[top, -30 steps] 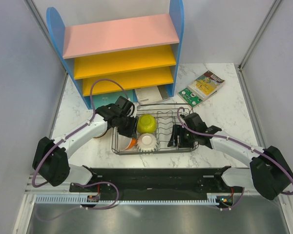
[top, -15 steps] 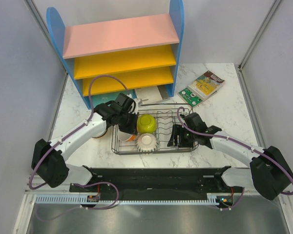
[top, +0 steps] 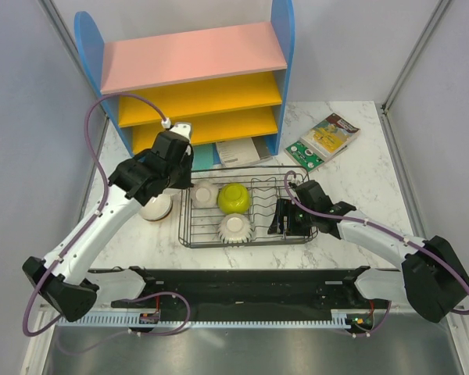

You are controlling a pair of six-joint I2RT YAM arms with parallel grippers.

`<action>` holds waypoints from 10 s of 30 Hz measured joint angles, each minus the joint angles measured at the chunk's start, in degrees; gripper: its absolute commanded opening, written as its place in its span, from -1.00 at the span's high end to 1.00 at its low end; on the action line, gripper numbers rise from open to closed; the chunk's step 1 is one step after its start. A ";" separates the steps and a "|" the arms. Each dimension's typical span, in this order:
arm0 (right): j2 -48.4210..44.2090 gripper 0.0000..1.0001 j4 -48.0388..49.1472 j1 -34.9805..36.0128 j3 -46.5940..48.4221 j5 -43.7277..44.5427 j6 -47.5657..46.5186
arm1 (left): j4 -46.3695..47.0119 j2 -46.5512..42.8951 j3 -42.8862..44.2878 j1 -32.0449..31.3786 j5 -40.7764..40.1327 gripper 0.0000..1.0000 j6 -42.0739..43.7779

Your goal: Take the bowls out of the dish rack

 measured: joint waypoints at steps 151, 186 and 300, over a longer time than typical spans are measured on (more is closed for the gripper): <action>-2.67 -0.57 -5.57 -2.19 5.31 2.12 -7.89 | 42.45 10.21 -43.76 7.32 47.58 -0.92 -16.35; -2.60 -0.56 -4.48 -2.19 4.02 1.66 -7.04 | 66.95 12.81 -50.64 7.58 56.83 -0.14 -24.55; -2.01 -0.56 -3.89 -2.21 3.65 1.64 -6.99 | 101.81 19.08 -53.18 6.01 59.14 0.10 -43.78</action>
